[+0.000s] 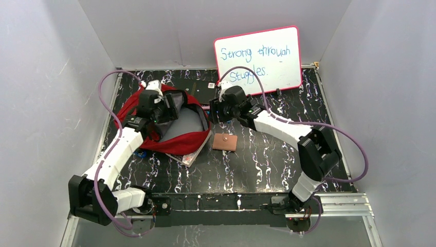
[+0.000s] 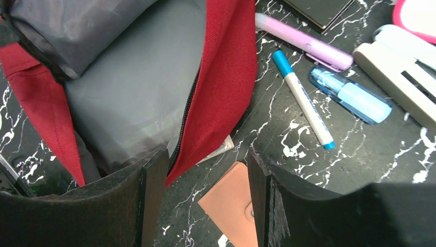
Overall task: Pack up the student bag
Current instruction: Place the student bag at the center of the board, then adjust the student bag at the center of the board.
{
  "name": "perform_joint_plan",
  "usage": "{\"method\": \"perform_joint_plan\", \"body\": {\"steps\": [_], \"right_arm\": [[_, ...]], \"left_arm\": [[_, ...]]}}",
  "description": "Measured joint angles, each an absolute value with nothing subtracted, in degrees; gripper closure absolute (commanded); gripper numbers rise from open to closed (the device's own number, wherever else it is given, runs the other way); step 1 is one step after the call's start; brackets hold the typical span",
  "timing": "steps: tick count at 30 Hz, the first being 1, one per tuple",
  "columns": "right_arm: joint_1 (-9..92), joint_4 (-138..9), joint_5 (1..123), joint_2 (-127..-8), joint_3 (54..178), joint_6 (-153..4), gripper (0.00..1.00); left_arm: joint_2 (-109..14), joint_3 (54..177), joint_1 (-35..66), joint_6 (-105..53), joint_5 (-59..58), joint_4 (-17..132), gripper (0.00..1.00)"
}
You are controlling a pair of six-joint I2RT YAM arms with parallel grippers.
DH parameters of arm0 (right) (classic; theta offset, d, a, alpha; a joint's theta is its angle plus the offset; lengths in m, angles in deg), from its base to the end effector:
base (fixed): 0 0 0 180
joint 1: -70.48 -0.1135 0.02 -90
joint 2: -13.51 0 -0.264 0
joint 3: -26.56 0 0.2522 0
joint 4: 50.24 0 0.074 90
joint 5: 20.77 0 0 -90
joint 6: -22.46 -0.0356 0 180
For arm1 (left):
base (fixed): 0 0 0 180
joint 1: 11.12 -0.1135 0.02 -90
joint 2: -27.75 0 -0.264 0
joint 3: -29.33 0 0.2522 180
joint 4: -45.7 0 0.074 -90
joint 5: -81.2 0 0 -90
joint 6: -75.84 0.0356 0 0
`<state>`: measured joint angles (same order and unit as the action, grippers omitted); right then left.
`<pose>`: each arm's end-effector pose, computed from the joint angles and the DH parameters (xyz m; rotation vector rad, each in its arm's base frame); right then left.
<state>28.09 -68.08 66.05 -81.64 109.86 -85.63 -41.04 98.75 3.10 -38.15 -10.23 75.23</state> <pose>0.2835 0.2615 0.2704 -0.4897 2.1089 0.6853 0.2645 -0.0661 0.3094 -0.1940 2.0885 -0.3804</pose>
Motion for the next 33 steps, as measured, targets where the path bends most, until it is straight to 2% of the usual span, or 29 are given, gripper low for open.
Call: {"method": "perform_joint_plan", "body": {"steps": [4, 8, 15, 18, 20, 26, 30, 33], "right_arm": [[28.1, -67.1, 63.3, -84.3, 109.9, -86.5, 0.33], [28.1, -66.4, 61.2, -86.4, 109.9, -87.4, 0.38], [26.9, -65.3, 57.7, -89.1, 110.2, -89.5, 0.60], [24.7, -65.1, 56.8, -89.7, 111.1, -90.2, 0.70], [22.6, -64.5, 56.6, -90.1, 111.6, -90.6, 0.71], [16.8, -63.1, 54.9, -90.1, 111.7, -92.4, 0.70], [14.3, -62.1, 53.3, -90.1, 111.7, -92.9, 0.50], [13.7, -62.2, 54.2, -89.9, 111.7, -92.1, 0.42]], "left_arm": [[-41.5, 97.7, 8.4, -34.6, -18.8, 76.8, 0.32], [-46.3, 97.3, 11.0, -30.3, -25.2, 77.1, 0.32], [-57.8, 97.5, 11.6, -25.0, -34.6, 78.0, 0.34], [-61.0, 98.7, 11.6, -24.2, -37.9, 78.6, 0.39], [-62.2, 99.6, 11.3, -24.0, -39.6, 79.1, 0.43], [-63.9, 102.6, 5.7, -23.8, -42.4, 81.2, 0.48], [-63.3, 103.8, 0.1, -23.7, -42.8, 81.4, 0.43], [-61.8, 103.8, -1.9, -23.9, -42.4, 81.4, 0.40]]}}
